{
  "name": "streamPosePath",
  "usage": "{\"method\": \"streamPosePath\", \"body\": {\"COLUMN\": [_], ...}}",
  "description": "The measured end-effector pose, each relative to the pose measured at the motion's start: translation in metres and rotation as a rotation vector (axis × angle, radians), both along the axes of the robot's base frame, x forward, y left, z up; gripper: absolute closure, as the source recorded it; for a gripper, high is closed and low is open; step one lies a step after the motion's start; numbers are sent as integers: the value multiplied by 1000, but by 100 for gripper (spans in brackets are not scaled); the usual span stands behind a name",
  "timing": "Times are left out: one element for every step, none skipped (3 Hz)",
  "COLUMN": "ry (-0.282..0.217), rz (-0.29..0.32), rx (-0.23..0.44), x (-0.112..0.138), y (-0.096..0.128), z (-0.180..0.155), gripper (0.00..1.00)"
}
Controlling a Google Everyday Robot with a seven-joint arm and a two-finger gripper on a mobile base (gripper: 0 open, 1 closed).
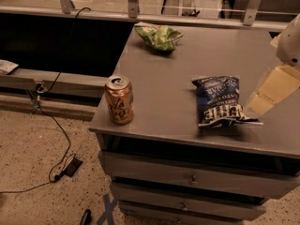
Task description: Move blue chip bag near green jalapeno chip bag
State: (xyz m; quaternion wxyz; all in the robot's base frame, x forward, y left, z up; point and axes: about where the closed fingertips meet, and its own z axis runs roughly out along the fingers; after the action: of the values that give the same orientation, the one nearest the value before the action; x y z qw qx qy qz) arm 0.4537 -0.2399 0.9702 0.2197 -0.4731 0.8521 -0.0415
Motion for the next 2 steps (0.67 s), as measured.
{"method": "streamPosePath", "body": {"ry": [-15,-17], "rz": [-117,-170], "rx": [71,138], "x": [10,27], "y": [-8,-5], "z": [-34,-71], "gripper": [0,1]}}
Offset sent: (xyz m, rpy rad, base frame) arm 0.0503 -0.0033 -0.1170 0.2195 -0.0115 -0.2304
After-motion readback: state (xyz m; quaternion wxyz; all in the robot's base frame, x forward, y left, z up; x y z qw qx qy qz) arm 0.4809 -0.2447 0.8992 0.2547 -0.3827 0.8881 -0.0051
